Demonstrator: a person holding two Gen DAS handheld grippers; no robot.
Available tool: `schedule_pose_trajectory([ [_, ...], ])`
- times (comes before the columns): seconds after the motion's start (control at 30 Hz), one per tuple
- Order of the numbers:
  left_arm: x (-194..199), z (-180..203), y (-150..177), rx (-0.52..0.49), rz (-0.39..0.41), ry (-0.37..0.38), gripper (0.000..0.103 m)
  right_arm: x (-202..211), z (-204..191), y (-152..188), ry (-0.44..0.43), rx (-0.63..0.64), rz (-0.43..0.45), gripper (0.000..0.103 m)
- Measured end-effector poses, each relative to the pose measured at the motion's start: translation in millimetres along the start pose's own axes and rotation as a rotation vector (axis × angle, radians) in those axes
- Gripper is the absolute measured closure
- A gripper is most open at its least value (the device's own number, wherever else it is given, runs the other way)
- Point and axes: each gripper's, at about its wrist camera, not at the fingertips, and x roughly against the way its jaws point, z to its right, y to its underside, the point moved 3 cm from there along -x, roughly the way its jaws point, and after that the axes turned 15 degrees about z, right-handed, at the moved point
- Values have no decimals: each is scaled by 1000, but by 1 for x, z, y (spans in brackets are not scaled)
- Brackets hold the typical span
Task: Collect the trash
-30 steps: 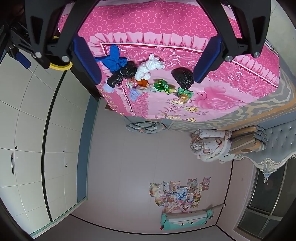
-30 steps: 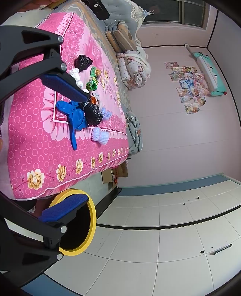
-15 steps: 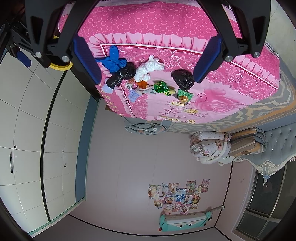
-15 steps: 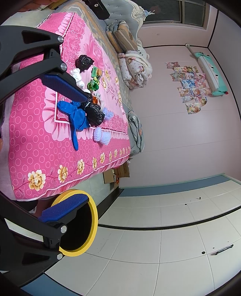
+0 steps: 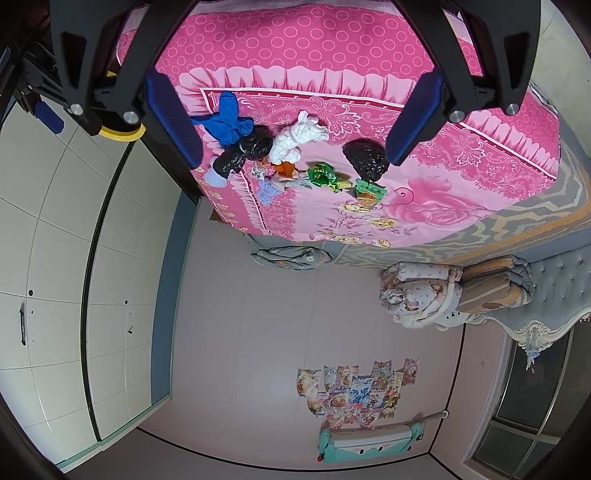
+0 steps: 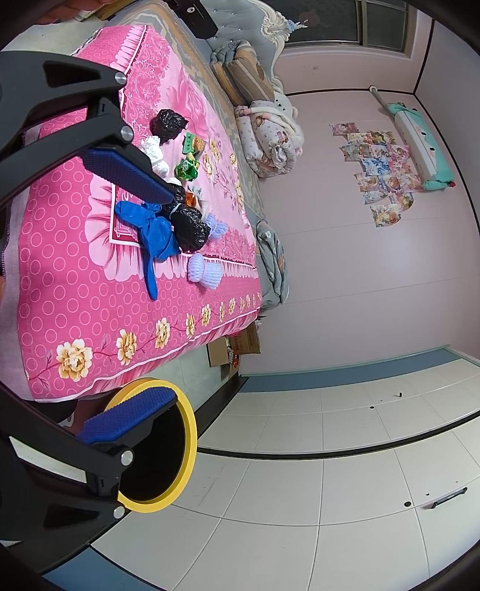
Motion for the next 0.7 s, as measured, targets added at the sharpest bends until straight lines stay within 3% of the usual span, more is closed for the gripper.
schedule_pose_trajectory([
  [0.7, 0, 1, 2, 2, -4, 1, 7, -1, 1, 1, 0, -2, -4, 8],
])
